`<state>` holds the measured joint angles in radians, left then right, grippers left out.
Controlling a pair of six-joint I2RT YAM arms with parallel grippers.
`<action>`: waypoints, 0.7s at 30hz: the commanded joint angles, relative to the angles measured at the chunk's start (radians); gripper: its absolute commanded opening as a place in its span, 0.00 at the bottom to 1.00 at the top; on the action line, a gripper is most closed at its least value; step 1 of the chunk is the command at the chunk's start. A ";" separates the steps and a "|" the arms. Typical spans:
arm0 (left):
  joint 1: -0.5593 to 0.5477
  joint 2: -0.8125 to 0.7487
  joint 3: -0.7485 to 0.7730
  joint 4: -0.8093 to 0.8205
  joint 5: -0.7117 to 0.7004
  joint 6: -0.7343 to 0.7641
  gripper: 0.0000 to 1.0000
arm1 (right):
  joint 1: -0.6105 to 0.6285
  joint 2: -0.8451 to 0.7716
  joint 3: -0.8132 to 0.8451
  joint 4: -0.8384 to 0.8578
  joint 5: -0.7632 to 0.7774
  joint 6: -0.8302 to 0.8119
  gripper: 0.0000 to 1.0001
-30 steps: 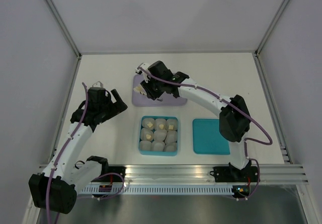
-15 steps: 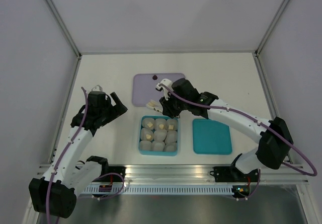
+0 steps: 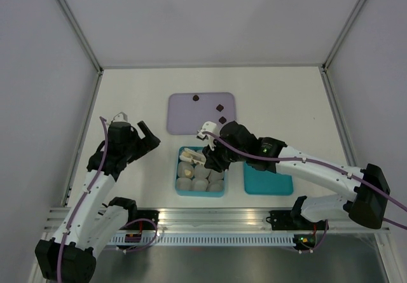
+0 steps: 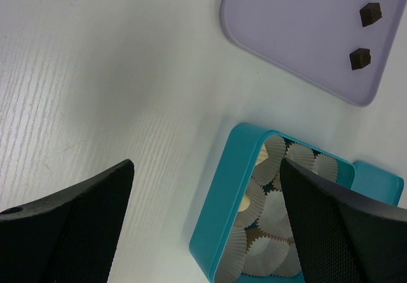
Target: Pack the chocolate
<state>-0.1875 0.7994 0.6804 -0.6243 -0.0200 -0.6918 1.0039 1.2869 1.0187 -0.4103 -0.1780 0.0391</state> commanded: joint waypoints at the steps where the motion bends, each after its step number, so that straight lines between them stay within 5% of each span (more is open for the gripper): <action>1: -0.001 0.007 0.011 0.026 0.015 -0.003 1.00 | 0.024 -0.024 -0.014 0.044 -0.002 0.019 0.13; 21: -0.003 0.026 0.016 0.021 0.026 -0.006 1.00 | 0.091 0.054 -0.063 0.019 -0.078 -0.024 0.13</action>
<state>-0.1875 0.8291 0.6804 -0.6250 0.0025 -0.6918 1.0893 1.3426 0.9546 -0.4198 -0.2317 0.0326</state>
